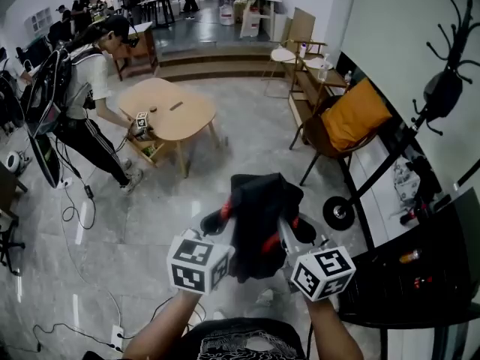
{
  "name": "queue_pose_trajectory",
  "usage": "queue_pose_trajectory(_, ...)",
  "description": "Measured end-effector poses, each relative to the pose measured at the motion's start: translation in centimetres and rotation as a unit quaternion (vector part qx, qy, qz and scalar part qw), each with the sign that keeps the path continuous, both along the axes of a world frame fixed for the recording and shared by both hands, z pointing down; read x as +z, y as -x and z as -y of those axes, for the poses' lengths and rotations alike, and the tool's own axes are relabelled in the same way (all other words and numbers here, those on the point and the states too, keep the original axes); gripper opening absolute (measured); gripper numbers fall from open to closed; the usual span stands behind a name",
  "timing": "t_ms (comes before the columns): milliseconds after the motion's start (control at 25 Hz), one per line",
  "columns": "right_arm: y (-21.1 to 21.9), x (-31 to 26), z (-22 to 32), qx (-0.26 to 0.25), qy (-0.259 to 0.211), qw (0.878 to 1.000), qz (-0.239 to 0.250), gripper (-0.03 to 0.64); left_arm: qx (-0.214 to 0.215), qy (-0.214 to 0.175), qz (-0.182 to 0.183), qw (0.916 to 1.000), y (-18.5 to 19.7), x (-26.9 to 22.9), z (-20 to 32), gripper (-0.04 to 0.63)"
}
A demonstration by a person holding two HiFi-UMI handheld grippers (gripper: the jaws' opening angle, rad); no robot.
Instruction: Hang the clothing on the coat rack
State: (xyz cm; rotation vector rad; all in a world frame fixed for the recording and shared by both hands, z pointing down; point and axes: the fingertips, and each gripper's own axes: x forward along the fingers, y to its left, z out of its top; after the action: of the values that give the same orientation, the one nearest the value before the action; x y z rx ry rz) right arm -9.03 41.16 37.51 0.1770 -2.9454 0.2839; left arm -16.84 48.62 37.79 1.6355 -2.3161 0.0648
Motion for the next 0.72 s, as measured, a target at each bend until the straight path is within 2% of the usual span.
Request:
queue_pose_trajectory(200,0.1,0.1,4.5,0.003,0.004,1.0,0.006,0.026,0.002,0.0,0.0,1.0,0.3,0.0,4.8,0.034)
queue_pose_trajectory(320,-0.5,0.4,7.4,0.01,0.011,1.0,0.007,0.026,0.009,0.004,-0.008,0.9999,-0.4,0.3,7.6,0.034)
queue_pose_trajectory(720,-2.9,-0.3,15.5,0.036,0.019,0.999,0.027,0.026,0.037,0.017,0.004,0.9992,-2.7,0.0,16.2,0.034)
